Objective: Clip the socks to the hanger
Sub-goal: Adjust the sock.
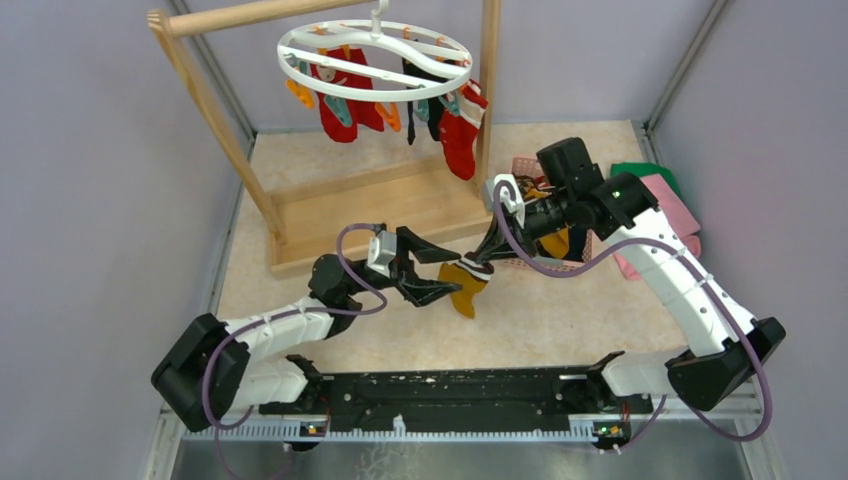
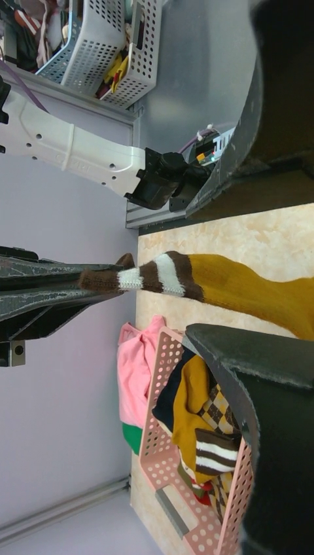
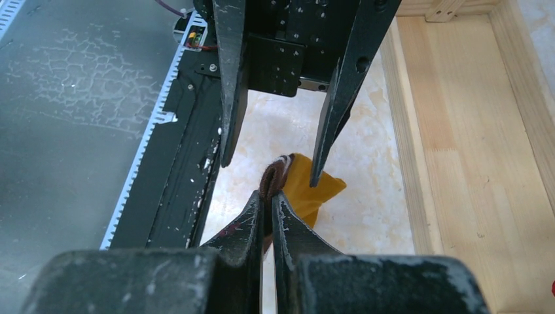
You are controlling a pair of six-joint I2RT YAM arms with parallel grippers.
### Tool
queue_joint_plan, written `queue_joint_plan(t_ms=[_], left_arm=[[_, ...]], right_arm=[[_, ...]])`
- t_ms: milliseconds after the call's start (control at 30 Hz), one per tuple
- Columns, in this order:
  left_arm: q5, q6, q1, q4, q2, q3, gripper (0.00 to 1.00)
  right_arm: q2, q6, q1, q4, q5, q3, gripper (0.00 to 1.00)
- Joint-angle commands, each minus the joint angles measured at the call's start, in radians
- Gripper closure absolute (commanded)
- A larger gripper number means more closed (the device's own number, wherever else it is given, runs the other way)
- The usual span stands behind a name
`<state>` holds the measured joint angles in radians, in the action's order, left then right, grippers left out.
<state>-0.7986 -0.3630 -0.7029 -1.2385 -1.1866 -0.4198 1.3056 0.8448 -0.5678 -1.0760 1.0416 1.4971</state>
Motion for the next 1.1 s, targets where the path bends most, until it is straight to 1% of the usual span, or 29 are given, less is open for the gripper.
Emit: queue_joint_plan(t_ms=[0, 33, 133, 200, 233, 300, 400, 433, 500, 567, 600, 633, 733, 867, 1067], left_arm=[[-0.001, 0.03, -0.018, -0.076, -0.029, -0.046, 0.38], [0.001, 0.031, -0.022, -0.073, -0.035, -0.052, 0.4], [0.004, 0.034, -0.03, -0.072, -0.056, -0.068, 0.42], [-0.001, 0.033, -0.034, -0.072, -0.063, -0.076, 0.47], [-0.005, 0.032, -0.036, -0.071, -0.066, -0.08, 0.52], [-0.008, 0.028, -0.037, -0.072, -0.067, -0.082, 0.67], [0.002, 0.018, -0.037, -0.072, -0.058, -0.074, 0.95], [0.016, 0.013, -0.037, -0.072, -0.049, -0.064, 1.0], [0.05, 0.0, -0.037, -0.087, -0.024, -0.03, 1.0], [0.09, -0.013, -0.037, -0.12, 0.01, 0.015, 1.0], [0.108, -0.02, -0.037, -0.137, 0.026, 0.04, 1.0], [0.126, -0.031, -0.037, -0.15, 0.041, 0.06, 1.0], [0.154, -0.075, -0.037, -0.156, 0.078, 0.093, 1.0], [0.119, -0.131, -0.038, -0.165, 0.094, 0.096, 1.0], [0.067, -0.125, -0.042, -0.175, 0.092, 0.092, 1.0]], right_arm=[[0.004, 0.007, -0.011, 0.037, 0.047, 0.0, 1.0], [0.003, 0.007, -0.011, 0.039, 0.048, 0.0, 1.0], [0.006, 0.004, -0.012, 0.041, 0.051, -0.005, 1.0], [0.004, -0.001, -0.011, 0.046, 0.049, -0.011, 1.0], [0.004, -0.002, -0.011, 0.048, 0.047, -0.013, 1.0], [0.004, -0.006, -0.012, 0.051, 0.046, -0.017, 1.0], [0.001, -0.014, -0.012, 0.06, 0.042, -0.025, 1.0], [-0.001, -0.031, -0.011, 0.079, 0.035, -0.03, 0.96], [-0.016, -0.078, -0.012, 0.121, 0.019, -0.042, 0.79], [-0.036, -0.114, -0.005, 0.155, 0.003, -0.057, 0.57], [-0.047, -0.126, 0.005, 0.169, 0.0, -0.066, 0.49], [-0.055, -0.129, 0.013, 0.175, 0.001, -0.075, 0.45], [-0.075, -0.13, 0.016, 0.201, -0.025, -0.113, 0.41], [-0.073, -0.147, 0.016, 0.245, -0.01, -0.153, 0.39], [-0.055, -0.191, 0.016, 0.288, 0.028, -0.158, 0.38]])
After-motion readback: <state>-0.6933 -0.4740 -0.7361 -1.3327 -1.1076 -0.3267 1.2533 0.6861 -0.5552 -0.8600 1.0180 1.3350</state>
